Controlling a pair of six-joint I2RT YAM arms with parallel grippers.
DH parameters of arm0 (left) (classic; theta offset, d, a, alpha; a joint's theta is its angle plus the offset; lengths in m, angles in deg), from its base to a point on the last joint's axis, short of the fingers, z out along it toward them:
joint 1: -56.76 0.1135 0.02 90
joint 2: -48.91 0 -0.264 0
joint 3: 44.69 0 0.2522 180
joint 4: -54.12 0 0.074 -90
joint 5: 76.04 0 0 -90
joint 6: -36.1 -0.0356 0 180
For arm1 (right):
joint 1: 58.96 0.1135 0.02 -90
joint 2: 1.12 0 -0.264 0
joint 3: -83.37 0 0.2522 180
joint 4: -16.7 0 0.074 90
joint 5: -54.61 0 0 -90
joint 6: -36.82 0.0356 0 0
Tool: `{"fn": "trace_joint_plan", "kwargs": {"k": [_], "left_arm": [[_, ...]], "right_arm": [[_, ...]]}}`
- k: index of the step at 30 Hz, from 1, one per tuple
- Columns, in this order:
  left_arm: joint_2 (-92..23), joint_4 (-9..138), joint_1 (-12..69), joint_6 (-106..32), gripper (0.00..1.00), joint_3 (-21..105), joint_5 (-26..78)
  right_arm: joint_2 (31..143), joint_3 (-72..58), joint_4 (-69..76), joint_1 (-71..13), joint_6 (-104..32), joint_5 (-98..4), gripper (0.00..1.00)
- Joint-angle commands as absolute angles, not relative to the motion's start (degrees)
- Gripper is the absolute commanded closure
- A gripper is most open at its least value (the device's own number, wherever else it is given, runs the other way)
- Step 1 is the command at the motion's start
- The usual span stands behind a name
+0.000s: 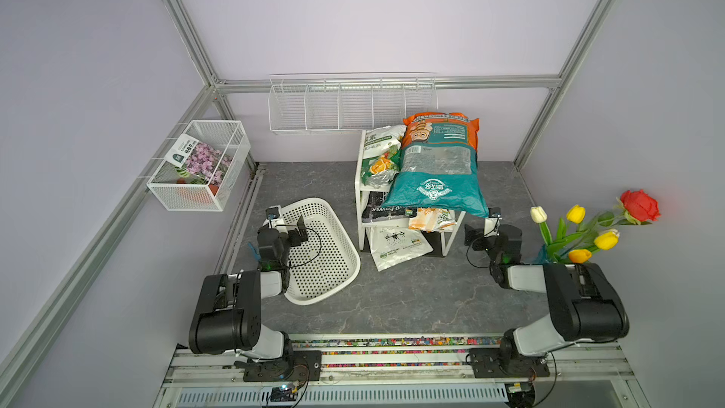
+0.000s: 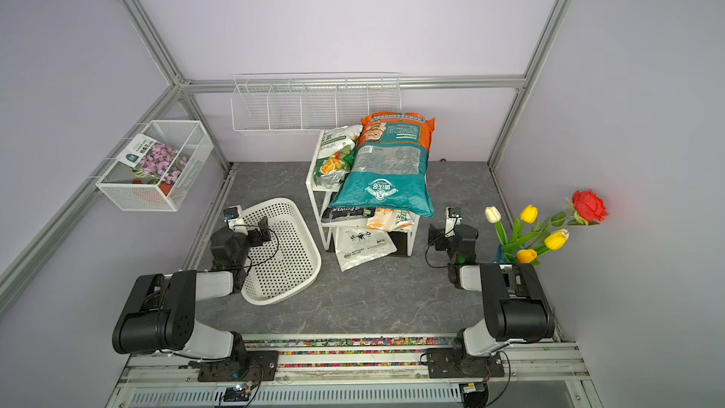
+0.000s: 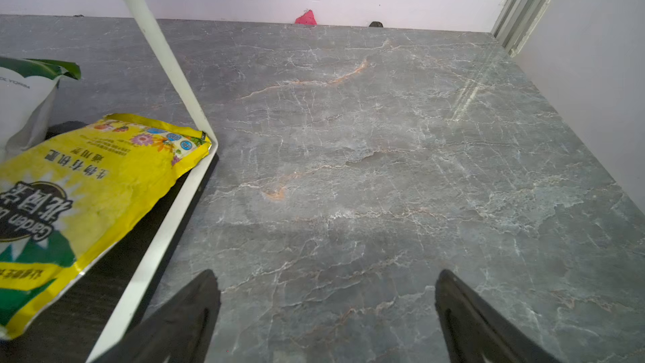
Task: Take down the fertilizer bag from the shelf
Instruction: Adjust the shelf at the center of the board.
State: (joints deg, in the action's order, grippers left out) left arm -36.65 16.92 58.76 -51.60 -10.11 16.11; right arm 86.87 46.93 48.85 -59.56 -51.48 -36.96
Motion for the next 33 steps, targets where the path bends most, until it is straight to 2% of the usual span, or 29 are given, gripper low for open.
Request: {"fn": "trace_joint_plan", "kwargs": {"k": [1,33], "left_arm": [[-37.3,17.9,58.4,-51.9,0.0,-9.4,15.6],[-37.4,17.9,58.1,-51.9,0.0,-9.4,14.8]], "right_arm": [[86.0,46.4,49.2,-59.3,-51.5,-36.6,0.01],[85.8,46.2,48.5,-59.3,-51.4,-36.6,0.01]]}}
